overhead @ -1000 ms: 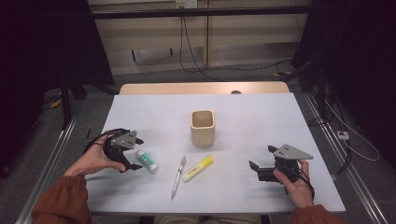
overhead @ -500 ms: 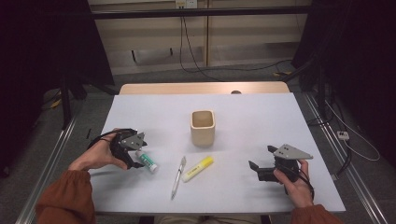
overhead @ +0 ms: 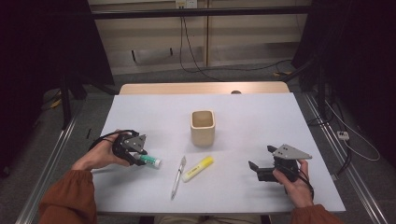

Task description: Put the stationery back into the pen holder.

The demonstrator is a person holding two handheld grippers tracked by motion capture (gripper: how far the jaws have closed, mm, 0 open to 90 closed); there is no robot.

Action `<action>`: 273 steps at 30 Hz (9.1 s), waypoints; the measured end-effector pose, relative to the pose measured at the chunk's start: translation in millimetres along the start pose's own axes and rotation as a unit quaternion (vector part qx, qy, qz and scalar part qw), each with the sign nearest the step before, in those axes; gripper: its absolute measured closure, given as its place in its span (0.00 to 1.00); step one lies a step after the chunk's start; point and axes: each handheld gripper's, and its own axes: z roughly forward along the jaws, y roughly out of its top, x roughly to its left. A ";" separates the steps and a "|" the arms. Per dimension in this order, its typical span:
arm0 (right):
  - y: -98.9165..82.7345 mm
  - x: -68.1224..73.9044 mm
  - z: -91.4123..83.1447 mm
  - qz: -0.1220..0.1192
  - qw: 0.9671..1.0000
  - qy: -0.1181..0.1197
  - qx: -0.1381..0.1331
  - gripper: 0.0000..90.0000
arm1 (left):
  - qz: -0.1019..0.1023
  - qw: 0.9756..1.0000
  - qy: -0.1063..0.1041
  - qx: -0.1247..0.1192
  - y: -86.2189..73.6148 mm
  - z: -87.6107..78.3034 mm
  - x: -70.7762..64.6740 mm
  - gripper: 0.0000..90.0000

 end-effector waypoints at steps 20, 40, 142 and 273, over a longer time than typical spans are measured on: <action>-0.2 0.1 0.8 0.001 1.000 0.003 0.003 0.08 | -0.152 0.987 -0.009 -0.057 -11.3 -14.5 -5.7 0.73; 0.1 1.1 1.3 0.000 1.000 0.004 0.004 0.08 | -0.271 0.951 0.002 -0.152 -12.7 -41.4 -32.2 0.73; 58.5 90.4 43.5 -0.209 0.974 0.089 -0.002 0.15 | -0.240 0.960 -0.010 -0.145 136.2 -4.2 -51.3 0.73; 64.0 66.9 41.0 -0.153 0.987 0.042 -0.036 0.75 | -0.394 0.852 0.196 -0.284 18.1 10.8 -120.7 0.08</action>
